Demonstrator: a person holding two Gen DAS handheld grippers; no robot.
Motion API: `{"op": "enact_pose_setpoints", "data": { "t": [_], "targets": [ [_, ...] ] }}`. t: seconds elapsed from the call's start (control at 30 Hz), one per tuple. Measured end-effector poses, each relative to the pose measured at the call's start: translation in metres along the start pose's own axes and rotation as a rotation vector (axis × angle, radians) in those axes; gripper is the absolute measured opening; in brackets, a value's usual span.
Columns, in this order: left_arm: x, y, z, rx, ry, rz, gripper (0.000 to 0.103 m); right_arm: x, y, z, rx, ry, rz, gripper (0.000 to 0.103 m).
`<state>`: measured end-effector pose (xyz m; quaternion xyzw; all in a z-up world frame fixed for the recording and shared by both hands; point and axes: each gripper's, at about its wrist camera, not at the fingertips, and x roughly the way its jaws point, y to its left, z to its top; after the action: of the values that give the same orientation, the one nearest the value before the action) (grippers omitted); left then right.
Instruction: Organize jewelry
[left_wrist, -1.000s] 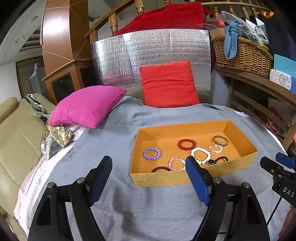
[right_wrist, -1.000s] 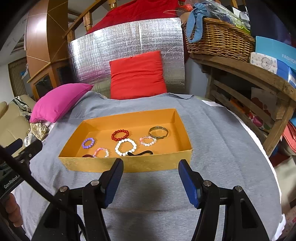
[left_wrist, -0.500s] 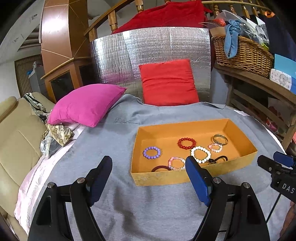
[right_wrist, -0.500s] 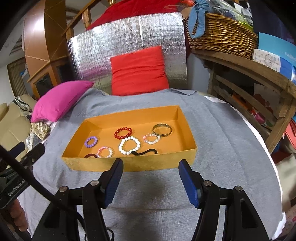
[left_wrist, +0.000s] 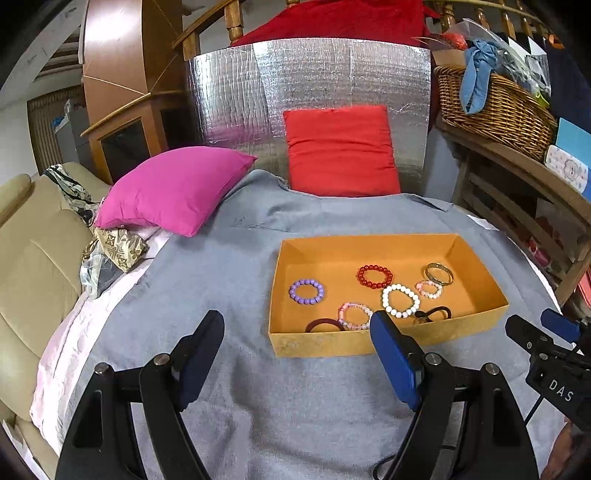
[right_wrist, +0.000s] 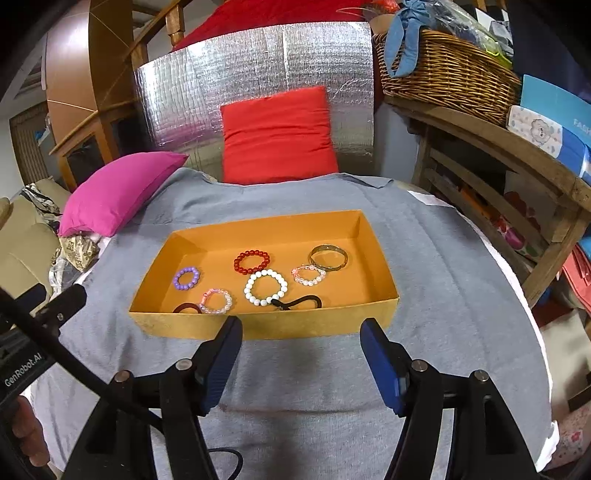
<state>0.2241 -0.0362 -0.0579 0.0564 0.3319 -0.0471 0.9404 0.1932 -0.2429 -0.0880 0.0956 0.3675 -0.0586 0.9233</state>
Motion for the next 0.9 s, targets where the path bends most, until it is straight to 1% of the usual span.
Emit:
{"op": "enact_pose_setpoints", "data": {
  "t": [0.27,0.57,0.9],
  "targets": [
    [0.0,-0.005,-0.002,0.014,0.003,-0.007,0.082,-0.002,-0.004,0.002,0.02,0.004,0.003,0.07],
    [0.0,0.003,-0.002,0.001,-0.003,0.014,0.082,-0.002,-0.001,0.001,0.03,0.002,0.008,0.072],
    [-0.004,0.018,-0.004,-0.011,-0.012,0.039,0.082,0.0,0.014,0.001,0.025,0.003,0.019,0.072]
  ]
}}
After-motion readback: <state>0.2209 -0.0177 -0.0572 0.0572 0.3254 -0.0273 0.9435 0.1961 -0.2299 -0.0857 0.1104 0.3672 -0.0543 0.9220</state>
